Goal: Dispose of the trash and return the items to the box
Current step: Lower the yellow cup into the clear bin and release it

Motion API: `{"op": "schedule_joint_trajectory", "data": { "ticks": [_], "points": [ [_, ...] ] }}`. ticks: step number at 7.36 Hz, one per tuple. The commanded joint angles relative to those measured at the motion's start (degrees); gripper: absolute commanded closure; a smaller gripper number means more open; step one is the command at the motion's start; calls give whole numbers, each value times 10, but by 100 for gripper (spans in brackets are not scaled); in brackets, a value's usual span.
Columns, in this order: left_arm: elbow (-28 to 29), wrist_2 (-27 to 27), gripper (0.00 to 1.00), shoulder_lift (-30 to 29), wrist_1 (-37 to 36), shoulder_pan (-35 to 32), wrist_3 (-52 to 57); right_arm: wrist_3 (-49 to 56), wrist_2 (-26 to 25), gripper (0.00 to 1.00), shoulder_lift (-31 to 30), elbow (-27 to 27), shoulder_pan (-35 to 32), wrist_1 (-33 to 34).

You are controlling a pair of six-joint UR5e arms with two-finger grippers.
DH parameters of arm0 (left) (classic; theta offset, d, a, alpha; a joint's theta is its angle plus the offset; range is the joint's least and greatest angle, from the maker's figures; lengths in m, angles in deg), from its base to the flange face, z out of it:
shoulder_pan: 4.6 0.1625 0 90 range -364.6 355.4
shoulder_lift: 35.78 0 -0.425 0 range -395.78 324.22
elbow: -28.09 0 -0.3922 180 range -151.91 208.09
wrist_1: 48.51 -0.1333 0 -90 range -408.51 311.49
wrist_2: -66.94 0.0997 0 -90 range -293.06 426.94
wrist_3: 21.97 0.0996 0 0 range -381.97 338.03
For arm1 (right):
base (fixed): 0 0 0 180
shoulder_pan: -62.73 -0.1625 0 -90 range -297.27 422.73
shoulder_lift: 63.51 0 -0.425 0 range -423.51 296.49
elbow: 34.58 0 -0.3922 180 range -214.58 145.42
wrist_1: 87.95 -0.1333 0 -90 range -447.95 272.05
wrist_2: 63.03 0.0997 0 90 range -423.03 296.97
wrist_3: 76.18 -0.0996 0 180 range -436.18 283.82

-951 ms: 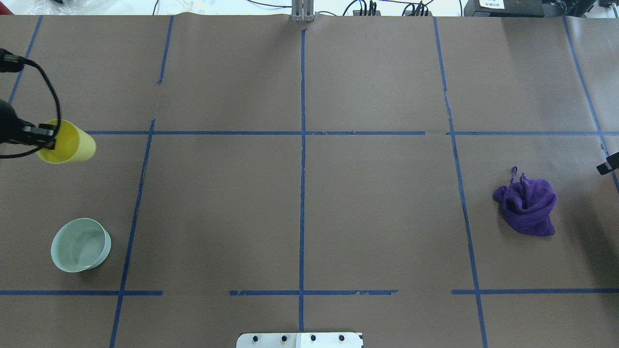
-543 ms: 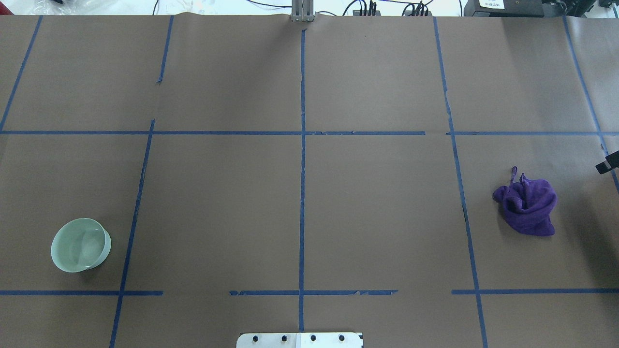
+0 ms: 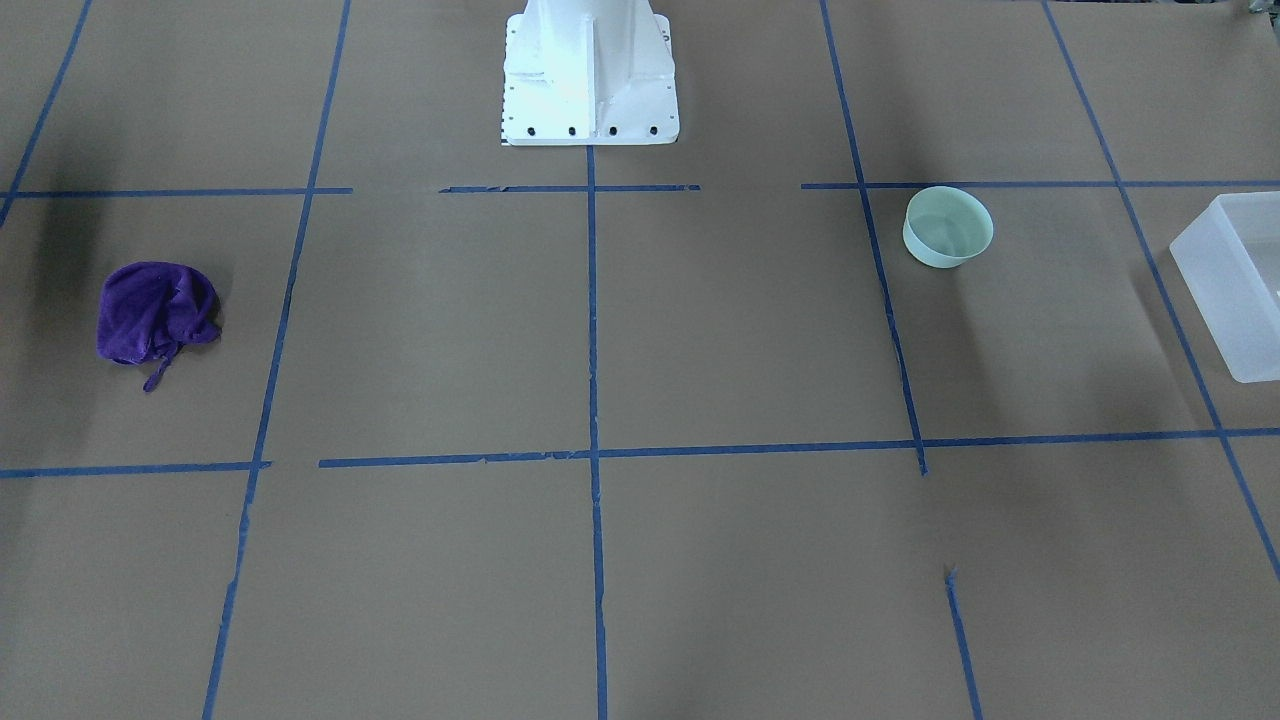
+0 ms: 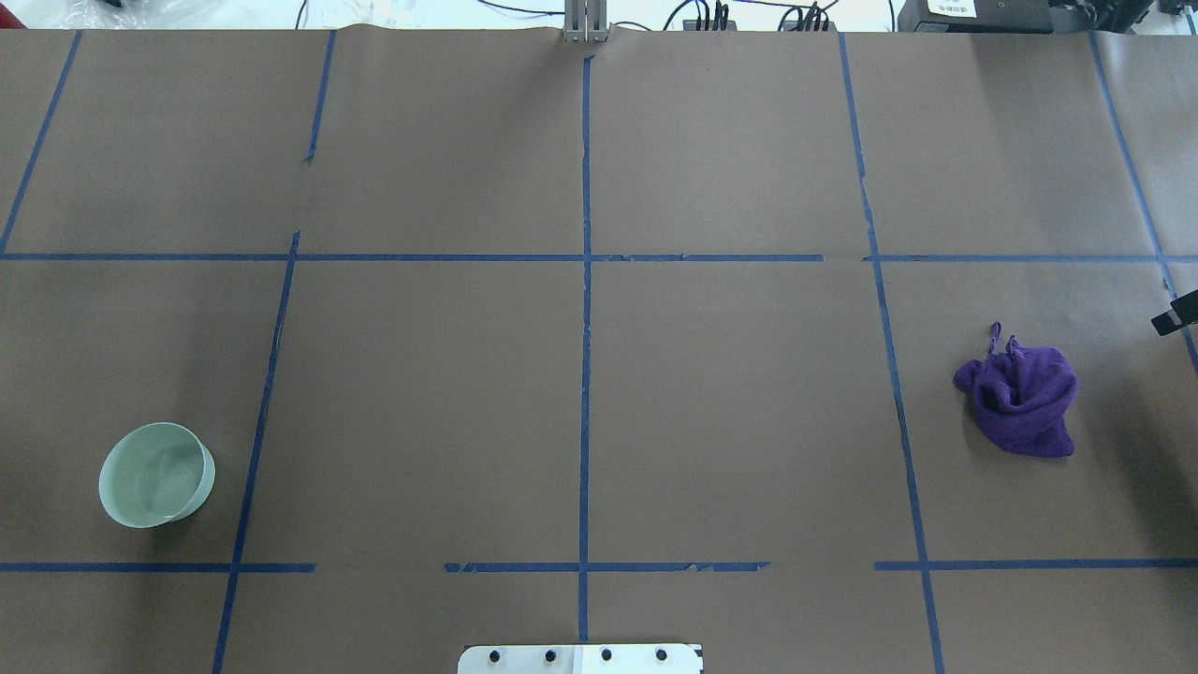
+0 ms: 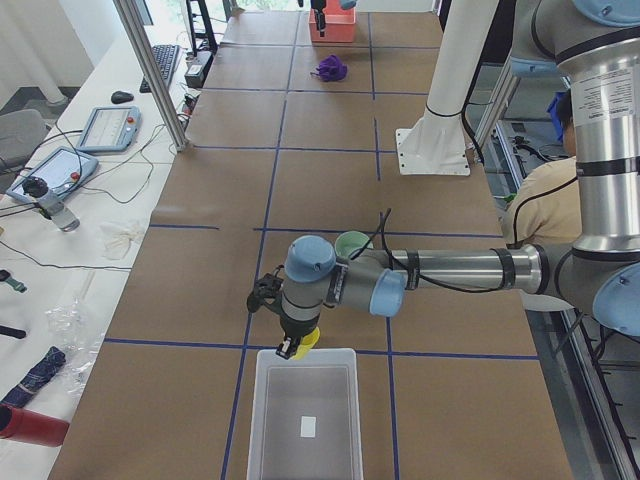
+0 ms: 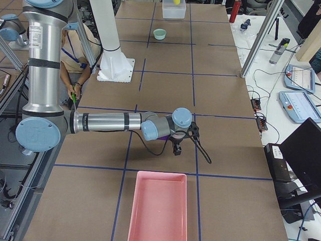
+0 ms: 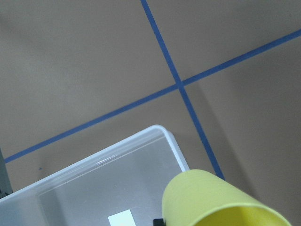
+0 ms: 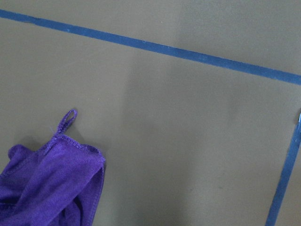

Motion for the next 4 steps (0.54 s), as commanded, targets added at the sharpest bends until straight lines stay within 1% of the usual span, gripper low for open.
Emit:
{"op": "schedule_joint_trajectory", "data": {
  "ticks": [1, 4],
  "points": [
    [78, -25, 100, 16, 90, -7, 7, -1, 2, 0, 1, 0, 0, 0],
    [161, -26, 100, 5, 157, -5, 2, 0, 5, 0, 1, -3, 0, 0]
  ]
}}
